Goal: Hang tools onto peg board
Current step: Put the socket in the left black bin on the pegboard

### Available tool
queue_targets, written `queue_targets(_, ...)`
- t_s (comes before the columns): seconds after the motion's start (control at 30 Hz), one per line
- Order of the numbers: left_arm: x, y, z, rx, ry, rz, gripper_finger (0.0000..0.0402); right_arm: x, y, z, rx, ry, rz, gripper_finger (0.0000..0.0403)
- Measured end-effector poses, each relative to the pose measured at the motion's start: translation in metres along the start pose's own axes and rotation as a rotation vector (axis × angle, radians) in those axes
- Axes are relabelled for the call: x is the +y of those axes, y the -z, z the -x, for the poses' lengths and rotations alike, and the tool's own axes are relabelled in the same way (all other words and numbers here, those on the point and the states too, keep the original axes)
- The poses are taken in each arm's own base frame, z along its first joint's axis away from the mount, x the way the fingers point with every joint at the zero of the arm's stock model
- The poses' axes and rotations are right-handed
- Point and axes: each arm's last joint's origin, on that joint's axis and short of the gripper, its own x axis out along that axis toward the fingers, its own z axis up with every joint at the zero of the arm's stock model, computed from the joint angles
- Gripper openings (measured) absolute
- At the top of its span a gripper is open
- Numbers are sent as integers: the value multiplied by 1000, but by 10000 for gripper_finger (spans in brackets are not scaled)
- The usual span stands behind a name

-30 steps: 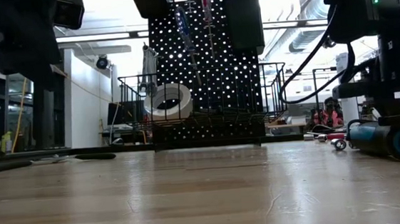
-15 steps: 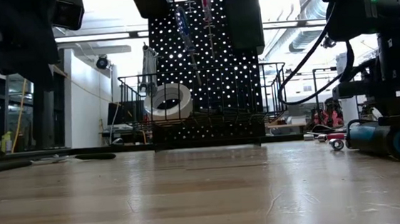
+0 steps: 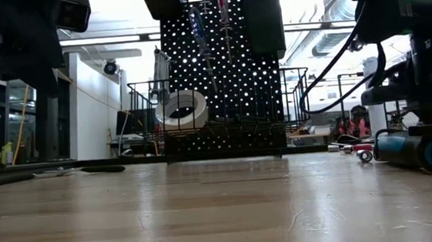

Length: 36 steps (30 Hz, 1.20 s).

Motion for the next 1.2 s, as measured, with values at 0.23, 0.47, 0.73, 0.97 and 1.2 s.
queue_targets(0.23,0,0,0,0,0,0,232,12,3,23,-71,-23,144,36)
queue_targets(0.47,0,0,0,0,0,-4,232,42,11,95,-256,-187,306,36)
queue_targets(0.73,0,0,0,0,0,-9,232,65,4,247,-659,-606,479,36)
queue_targets(0.97,0,0,0,-7,-2,-9,232,60,-47,338,-996,-659,451,36)
queue_targets(1.2,0,0,0,-8,-1,16,232,77,-81,359,-1031,-739,520,36)
